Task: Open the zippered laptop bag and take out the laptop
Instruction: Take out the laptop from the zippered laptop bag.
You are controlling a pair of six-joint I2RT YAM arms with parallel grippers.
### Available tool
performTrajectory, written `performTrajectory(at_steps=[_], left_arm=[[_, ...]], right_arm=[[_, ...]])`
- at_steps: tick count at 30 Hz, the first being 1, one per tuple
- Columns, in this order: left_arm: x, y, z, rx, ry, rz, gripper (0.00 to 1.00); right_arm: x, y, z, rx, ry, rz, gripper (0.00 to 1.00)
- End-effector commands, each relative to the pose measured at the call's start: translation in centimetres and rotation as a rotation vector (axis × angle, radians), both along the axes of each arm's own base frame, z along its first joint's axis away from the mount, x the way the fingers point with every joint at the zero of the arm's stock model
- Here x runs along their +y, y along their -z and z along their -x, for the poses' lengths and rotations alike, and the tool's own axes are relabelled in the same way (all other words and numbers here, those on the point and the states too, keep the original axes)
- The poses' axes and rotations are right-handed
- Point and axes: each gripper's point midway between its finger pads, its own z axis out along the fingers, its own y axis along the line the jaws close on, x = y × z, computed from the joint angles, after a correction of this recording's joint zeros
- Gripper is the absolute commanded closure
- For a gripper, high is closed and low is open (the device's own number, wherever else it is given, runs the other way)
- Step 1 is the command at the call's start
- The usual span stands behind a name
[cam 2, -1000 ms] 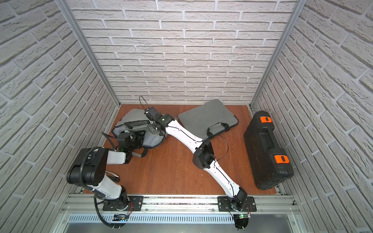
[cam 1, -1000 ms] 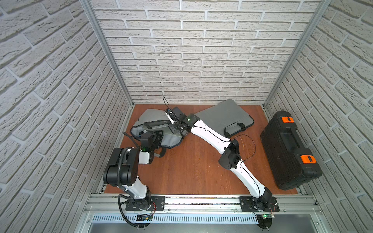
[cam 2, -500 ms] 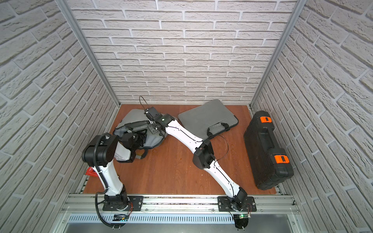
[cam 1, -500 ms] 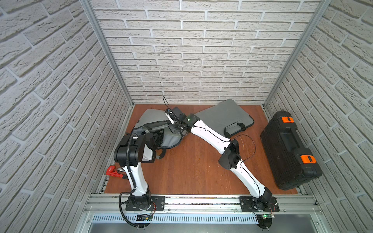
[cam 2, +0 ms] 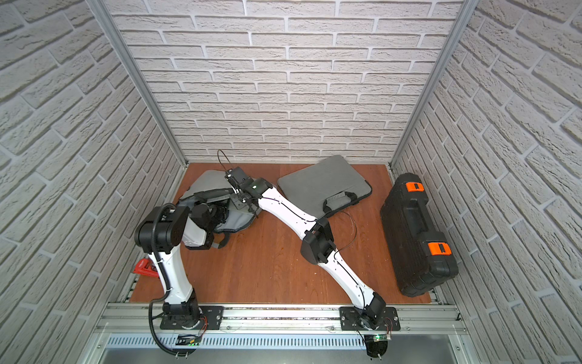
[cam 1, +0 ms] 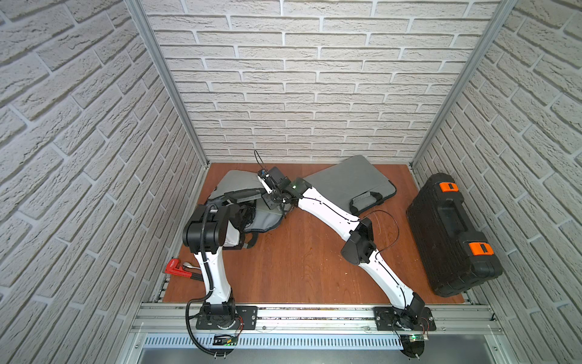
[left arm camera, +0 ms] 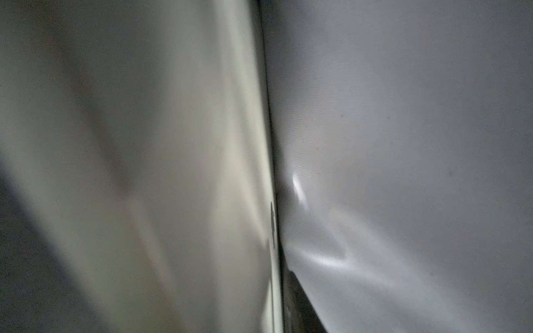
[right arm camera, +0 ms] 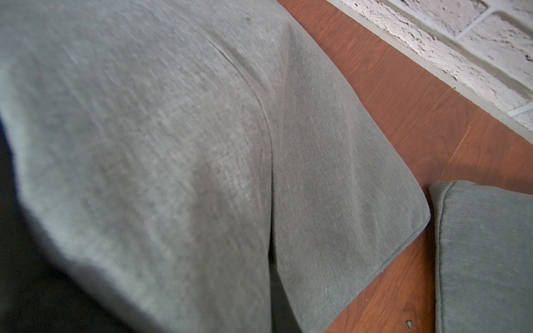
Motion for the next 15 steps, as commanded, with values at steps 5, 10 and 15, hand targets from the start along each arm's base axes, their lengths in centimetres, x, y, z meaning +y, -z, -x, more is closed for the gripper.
performTrajectory(at_steps=[5,10,15], left_arm=[[-0.01,-2.06,-0.76,-0.09,0.004,0.013,0.78],[0.26,-2.21,-0.63,-0.096,-0.001,0.012,0.89],[0.38,-2.45,-0.46,-0.102,0.0,0.01,0.99]], right_arm=[[1.71,-4.11,-0.69,-0.075,-0.014,-0.126,0.94],[1.93,-3.81,-0.71,-0.072,-0.023,-0.128,0.94],[2.02,-3.62,-0.75,-0.073,-0.03,-0.124,0.94]])
